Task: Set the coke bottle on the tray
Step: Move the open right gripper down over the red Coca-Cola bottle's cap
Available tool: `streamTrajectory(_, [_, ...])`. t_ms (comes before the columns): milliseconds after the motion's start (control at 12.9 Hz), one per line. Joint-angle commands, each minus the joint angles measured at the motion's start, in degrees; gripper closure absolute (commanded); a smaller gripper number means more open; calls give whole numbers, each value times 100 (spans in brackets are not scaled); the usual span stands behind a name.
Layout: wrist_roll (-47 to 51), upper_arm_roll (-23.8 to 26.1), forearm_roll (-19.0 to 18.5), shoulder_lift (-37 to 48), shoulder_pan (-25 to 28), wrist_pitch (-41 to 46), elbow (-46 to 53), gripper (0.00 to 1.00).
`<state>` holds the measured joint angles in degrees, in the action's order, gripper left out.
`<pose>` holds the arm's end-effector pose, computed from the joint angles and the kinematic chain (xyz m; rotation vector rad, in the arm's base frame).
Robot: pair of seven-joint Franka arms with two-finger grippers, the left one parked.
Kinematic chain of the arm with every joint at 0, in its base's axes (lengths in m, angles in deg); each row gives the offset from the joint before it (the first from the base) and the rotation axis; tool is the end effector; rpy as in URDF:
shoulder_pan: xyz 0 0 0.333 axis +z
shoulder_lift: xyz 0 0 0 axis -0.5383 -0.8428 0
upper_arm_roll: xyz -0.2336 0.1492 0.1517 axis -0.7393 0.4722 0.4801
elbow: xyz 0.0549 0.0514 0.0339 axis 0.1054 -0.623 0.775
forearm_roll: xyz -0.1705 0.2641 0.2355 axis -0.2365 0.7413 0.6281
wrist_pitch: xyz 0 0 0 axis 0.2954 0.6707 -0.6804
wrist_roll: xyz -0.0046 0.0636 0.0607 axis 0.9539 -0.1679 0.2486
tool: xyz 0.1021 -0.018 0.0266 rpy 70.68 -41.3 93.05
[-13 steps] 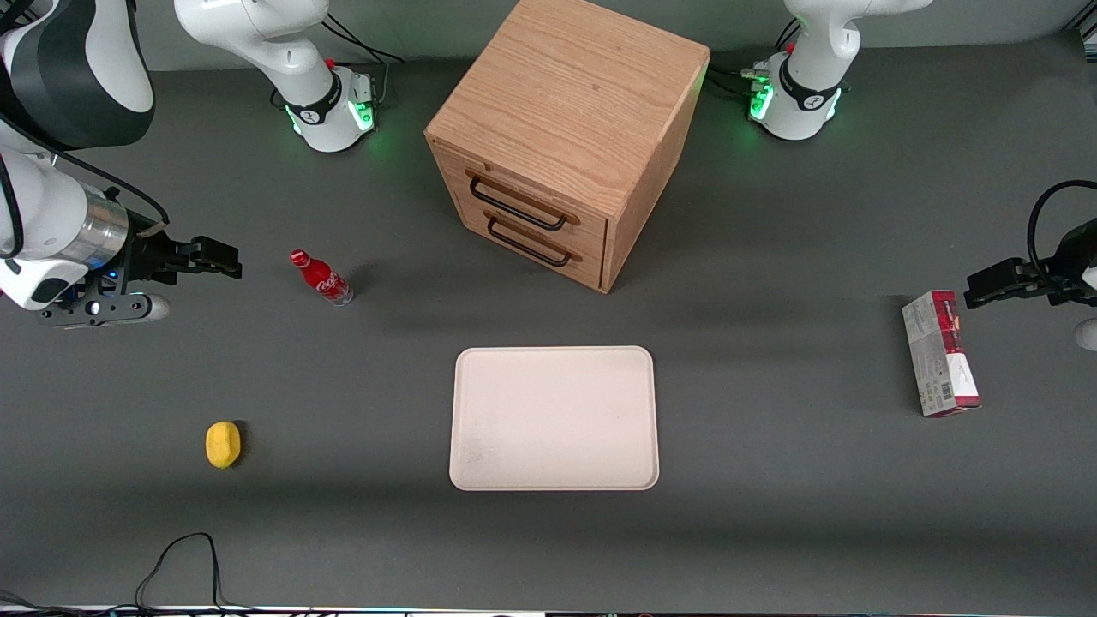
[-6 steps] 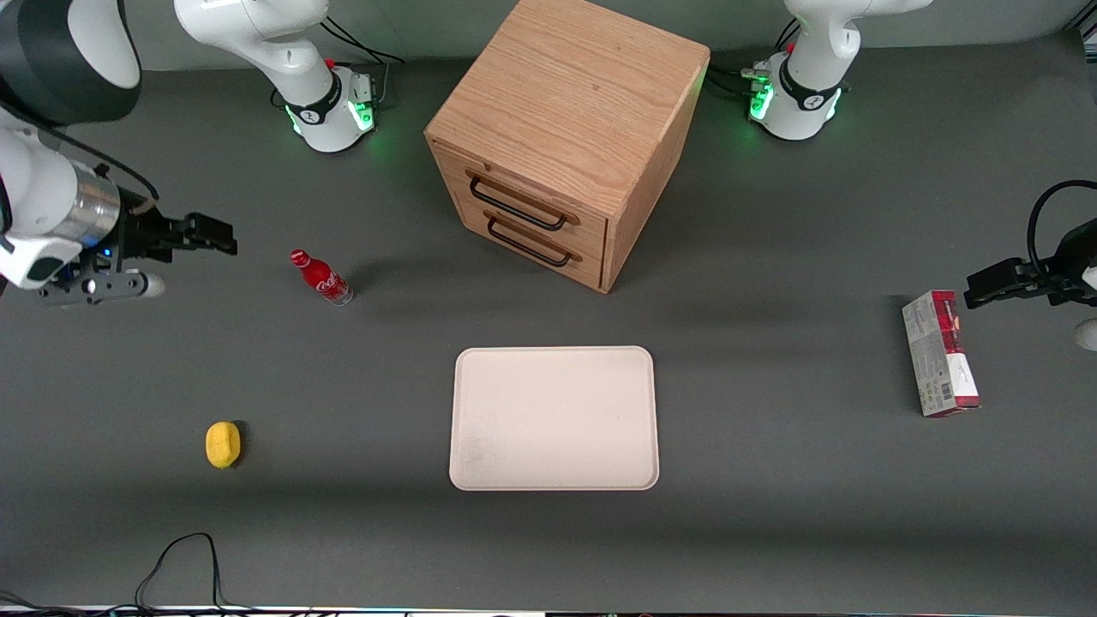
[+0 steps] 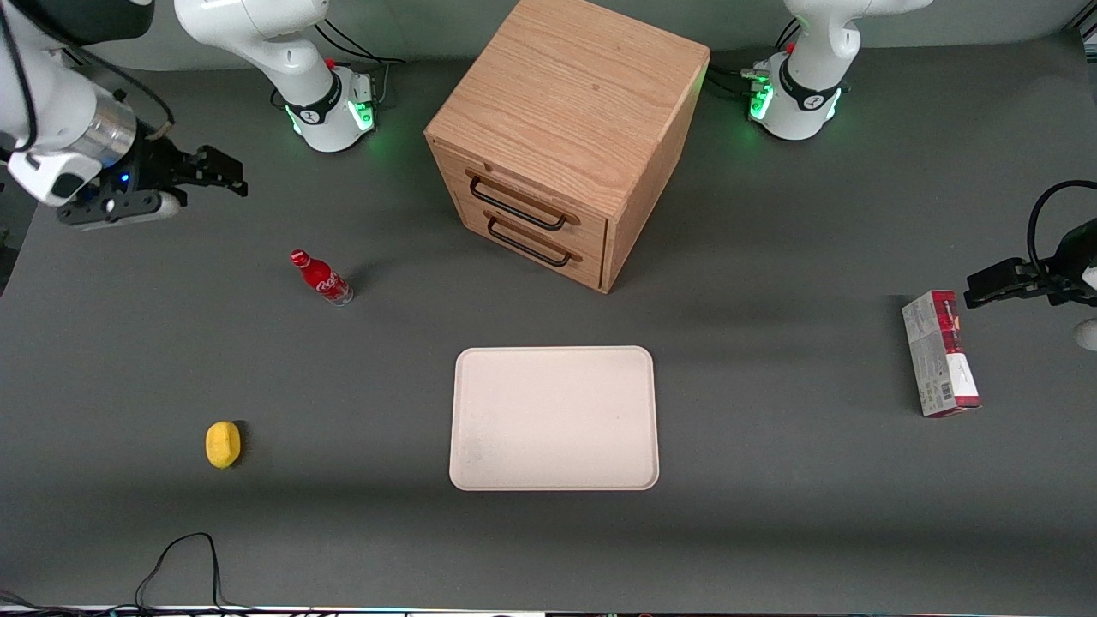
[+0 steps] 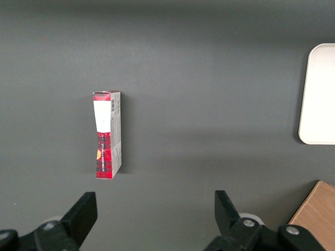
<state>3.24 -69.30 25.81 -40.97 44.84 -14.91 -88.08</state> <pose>0.4311 0.0357 0.5390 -3.0622 -0.1230 0.2321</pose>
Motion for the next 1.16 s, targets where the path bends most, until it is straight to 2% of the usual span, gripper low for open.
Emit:
streamTrajectory(0, [-91,-42,-100,436,73,-260,-510,0])
streamTrajectory(233, [-91,-42,-100,436,73,-601,-833,0])
streamTrajectory(543, [-91,-42,-101,358,73,-2260,-2028,0])
streamTrajectory(1085, [-82,-42,-100,-934,188,-3994,-2241,0])
